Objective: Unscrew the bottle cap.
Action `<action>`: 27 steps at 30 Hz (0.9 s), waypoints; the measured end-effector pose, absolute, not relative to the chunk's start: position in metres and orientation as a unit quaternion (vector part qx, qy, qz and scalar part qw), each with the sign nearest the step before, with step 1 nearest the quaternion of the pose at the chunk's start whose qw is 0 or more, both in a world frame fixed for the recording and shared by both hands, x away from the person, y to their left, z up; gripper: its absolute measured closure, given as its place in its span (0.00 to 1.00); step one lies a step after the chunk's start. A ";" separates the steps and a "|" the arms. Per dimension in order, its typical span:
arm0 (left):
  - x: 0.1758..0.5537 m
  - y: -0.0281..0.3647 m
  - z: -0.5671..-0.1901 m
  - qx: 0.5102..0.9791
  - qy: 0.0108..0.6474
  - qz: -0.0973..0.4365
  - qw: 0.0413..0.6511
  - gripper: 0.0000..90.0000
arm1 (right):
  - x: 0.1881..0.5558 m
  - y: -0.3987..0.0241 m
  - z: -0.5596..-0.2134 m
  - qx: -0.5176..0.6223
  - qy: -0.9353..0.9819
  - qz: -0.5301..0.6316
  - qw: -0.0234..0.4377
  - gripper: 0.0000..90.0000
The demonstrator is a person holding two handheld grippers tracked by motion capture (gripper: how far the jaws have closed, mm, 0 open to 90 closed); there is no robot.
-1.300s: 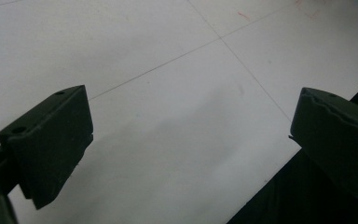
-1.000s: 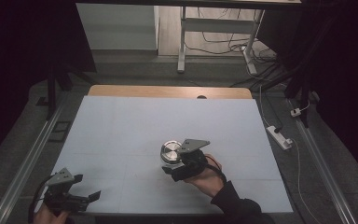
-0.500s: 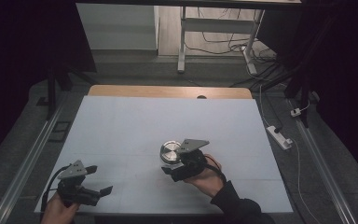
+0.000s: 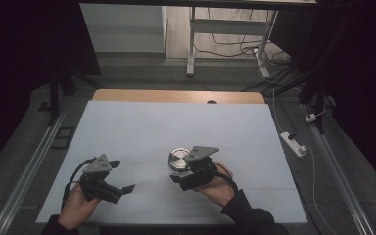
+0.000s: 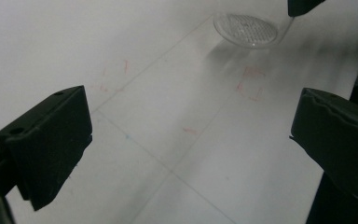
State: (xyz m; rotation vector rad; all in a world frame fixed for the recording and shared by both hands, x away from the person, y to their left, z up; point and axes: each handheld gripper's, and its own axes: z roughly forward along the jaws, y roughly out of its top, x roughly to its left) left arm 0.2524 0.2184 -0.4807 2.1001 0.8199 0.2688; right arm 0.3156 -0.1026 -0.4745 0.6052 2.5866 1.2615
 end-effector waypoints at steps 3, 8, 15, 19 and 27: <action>0.261 0.212 -0.474 0.840 0.319 0.102 0.427 0.00 | 0.316 -0.103 -0.475 0.206 0.875 0.426 0.100 0.17; 0.273 0.200 -0.464 0.842 0.302 0.102 0.435 0.00 | 0.316 -0.102 -0.475 0.205 0.876 0.426 0.098 0.17; 0.290 0.184 -0.451 0.851 0.264 0.098 0.444 0.00 | 0.316 -0.101 -0.477 0.201 0.878 0.424 0.095 0.17; 0.300 0.175 -0.447 0.858 0.236 0.092 0.447 0.00 | 0.316 -0.100 -0.477 0.196 0.880 0.423 0.094 0.17; 0.314 0.149 -0.440 0.875 0.161 0.057 0.453 0.00 | 0.316 -0.099 -0.478 0.190 0.882 0.423 0.088 0.17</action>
